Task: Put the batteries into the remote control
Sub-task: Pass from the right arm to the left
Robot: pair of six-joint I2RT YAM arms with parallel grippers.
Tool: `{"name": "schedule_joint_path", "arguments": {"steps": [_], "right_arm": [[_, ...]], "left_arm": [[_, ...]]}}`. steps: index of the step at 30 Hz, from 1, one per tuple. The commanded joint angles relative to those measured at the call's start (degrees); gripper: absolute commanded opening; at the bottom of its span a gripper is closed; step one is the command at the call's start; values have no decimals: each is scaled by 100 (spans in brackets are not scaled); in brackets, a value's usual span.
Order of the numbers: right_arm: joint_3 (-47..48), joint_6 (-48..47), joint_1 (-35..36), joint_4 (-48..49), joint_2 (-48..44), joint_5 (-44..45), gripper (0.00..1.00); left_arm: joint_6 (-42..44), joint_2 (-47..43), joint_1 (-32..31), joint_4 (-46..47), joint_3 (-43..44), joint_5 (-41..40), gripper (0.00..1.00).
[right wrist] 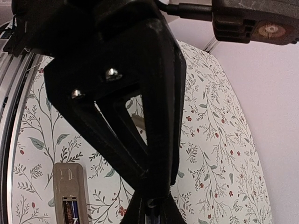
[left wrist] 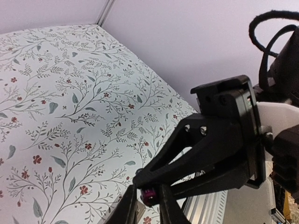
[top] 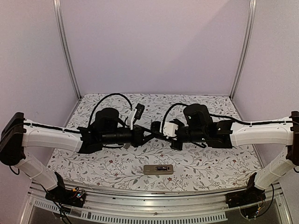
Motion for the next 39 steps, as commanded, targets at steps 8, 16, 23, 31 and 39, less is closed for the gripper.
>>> {"name": "schedule_joint_path", "arguments": {"steps": [8, 16, 23, 31, 39], "right_arm": [[157, 55, 45, 91, 72, -20, 0], [183, 81, 45, 108, 90, 60, 0], [245, 169, 45, 83, 133, 141, 0], [224, 290, 45, 107, 198, 200, 1], [126, 423, 45, 126, 209, 188, 29]], "left_arm": [[-67, 208, 143, -282, 239, 350, 22], [-68, 248, 141, -389, 290, 436, 14], [-64, 343, 143, -463, 357, 676, 0], [-13, 341, 152, -447, 312, 502, 0], [49, 278, 152, -413, 267, 464, 0]]}}
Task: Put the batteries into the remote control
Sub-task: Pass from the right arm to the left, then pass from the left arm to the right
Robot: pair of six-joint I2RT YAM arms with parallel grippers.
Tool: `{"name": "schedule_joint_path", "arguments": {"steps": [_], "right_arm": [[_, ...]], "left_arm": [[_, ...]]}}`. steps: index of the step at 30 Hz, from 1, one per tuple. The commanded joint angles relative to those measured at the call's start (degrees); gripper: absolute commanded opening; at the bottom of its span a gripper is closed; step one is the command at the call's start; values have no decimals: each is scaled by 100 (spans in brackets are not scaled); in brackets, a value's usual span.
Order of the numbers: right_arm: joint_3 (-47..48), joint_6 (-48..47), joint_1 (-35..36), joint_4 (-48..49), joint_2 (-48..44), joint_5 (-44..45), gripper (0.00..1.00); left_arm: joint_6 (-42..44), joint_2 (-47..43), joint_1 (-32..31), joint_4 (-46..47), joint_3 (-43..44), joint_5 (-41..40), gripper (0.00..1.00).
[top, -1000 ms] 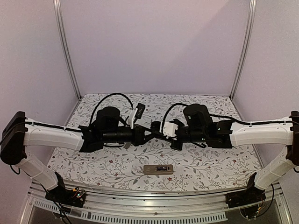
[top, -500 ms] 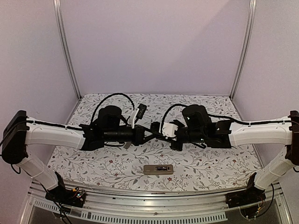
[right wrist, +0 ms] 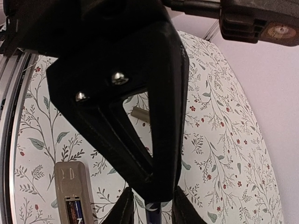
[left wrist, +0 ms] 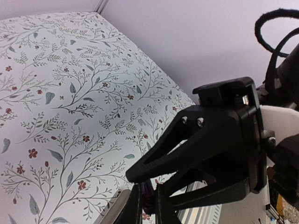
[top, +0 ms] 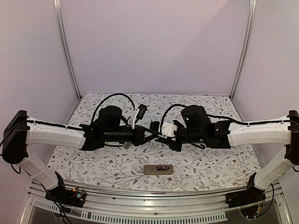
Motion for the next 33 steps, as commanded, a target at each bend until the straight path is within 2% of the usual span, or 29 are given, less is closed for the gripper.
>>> {"name": "schedule_joint_path", "arguments": {"steps": [1, 7, 11, 13, 16, 19, 22, 26, 30, 33], "right_arm": [[86, 125, 41, 212, 56, 49, 30], [-83, 145, 27, 127, -83, 152, 40], [-366, 457, -209, 40, -376, -376, 59], [-679, 793, -404, 258, -699, -879, 66], [-1094, 1230, -569, 759, -1289, -1297, 85], [-1368, 1428, -694, 1120, -1704, -1466, 92], [-1452, 1515, -774, 1350, -1981, -1710, 91], [-1322, 1388, -777, 1521, -2021, -1840, 80], [-1140, 1206, -777, 1549, -1892, -1984, 60], [-1102, 1121, -777, 1550, -1765, -2080, 58]], "left_arm": [[113, 7, 21, -111, 5, 13, 0], [173, -148, 24, -96, -72, -106, 0], [191, -338, 22, 6, -155, -164, 0], [208, -439, 29, 118, -203, -196, 0], [291, -581, 26, 376, -261, -165, 0], [380, -676, 30, 742, -284, -22, 0], [336, -729, 31, 1297, -346, 159, 0], [196, -755, 20, 2210, -553, 360, 0], [113, -729, 13, 2245, -537, 438, 0], [91, -733, -8, 2271, -537, 468, 0]]}}
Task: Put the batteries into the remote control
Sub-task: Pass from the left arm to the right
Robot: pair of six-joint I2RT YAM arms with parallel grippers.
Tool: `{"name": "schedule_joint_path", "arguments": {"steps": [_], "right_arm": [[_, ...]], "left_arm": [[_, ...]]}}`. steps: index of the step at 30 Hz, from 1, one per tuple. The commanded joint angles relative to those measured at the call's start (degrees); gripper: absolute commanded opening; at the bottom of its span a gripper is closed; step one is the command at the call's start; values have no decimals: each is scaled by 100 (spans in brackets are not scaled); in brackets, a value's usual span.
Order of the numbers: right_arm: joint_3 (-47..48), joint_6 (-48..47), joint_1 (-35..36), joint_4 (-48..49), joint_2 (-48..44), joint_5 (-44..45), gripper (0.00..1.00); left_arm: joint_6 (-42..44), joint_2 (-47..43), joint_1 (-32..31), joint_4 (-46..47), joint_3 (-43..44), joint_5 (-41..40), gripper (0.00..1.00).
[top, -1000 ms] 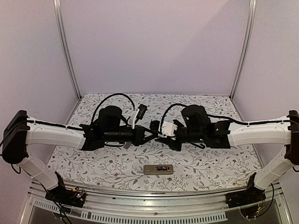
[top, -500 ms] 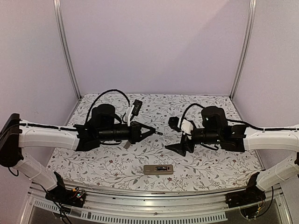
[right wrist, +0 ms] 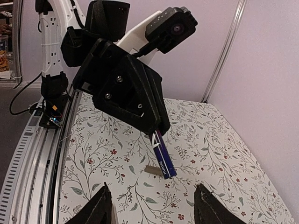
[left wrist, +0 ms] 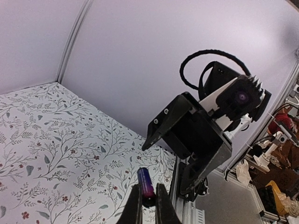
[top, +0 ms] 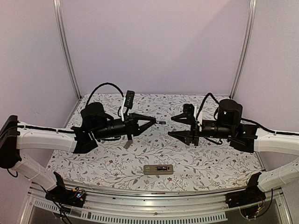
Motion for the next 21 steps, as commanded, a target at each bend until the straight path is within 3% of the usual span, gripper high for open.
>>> {"name": "schedule_joint_path", "arguments": {"steps": [1, 5, 9, 21], "right_arm": [[187, -136, -18, 110, 208, -249, 57], [300, -141, -18, 149, 383, -289, 53], [369, -202, -14, 194, 468, -342, 38], [456, -200, -18, 347, 691, -371, 27]], "left_arm": [[-65, -66, -5, 329, -73, 150, 0], [-83, -22, -29, 308, -43, 197, 0], [-63, 4, -58, 274, -36, 228, 0], [1, 27, -93, 191, 6, 244, 0]]}}
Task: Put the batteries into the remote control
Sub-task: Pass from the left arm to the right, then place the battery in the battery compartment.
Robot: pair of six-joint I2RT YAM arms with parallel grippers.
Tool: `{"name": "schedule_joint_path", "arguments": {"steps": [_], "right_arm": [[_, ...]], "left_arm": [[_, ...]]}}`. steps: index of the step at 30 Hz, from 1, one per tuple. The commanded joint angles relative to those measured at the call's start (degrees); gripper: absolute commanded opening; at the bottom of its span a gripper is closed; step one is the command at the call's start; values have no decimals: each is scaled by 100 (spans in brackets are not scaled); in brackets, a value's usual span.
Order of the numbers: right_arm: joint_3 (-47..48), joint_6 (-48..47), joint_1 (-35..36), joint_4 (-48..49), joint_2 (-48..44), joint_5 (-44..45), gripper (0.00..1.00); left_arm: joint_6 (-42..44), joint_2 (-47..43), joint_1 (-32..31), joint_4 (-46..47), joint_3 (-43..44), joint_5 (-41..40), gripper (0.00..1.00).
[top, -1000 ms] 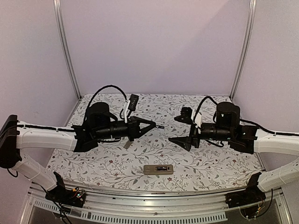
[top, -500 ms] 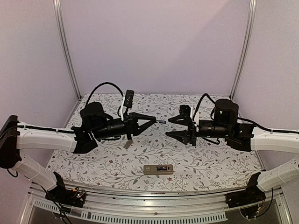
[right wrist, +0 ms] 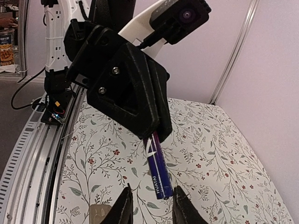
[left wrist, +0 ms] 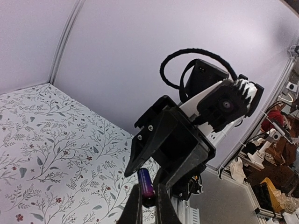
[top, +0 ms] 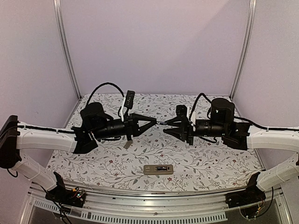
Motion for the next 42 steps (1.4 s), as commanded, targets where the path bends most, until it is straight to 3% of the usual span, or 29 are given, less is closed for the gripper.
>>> {"name": "schedule_joint_path", "arguments": {"steps": [1, 11, 19, 25, 27, 28, 29, 30, 37, 42], "right_arm": [[199, -7, -25, 125, 105, -86, 25], [201, -8, -23, 160, 89, -217, 17], [209, 24, -20, 106, 105, -301, 0], [228, 12, -20, -205, 54, -168, 0], [272, -24, -25, -495, 23, -8, 0], [297, -40, -21, -691, 10, 79, 0], [317, -57, -29, -886, -5, 182, 0], [329, -88, -34, -1092, -8, 279, 0], [579, 59, -251, -2874, 269, 385, 0], [1121, 371, -267, -4008, 1226, 266, 0]], "left_arm": [[86, 9, -62, 16, 2, 46, 0], [292, -52, -64, -199, -4, -94, 0], [304, -59, -62, -209, 4, -87, 0], [431, -76, -50, -356, 3, -141, 1], [714, -104, -58, -693, 70, -216, 53], [942, -137, -57, -936, 106, -271, 72], [1189, -177, -62, -1183, 135, -333, 88], [1452, -236, -57, -1475, 149, -414, 94], [3714, -568, -308, -3355, -75, -1640, 97], [4983, -350, -730, -3260, -914, -2305, 96]]}}
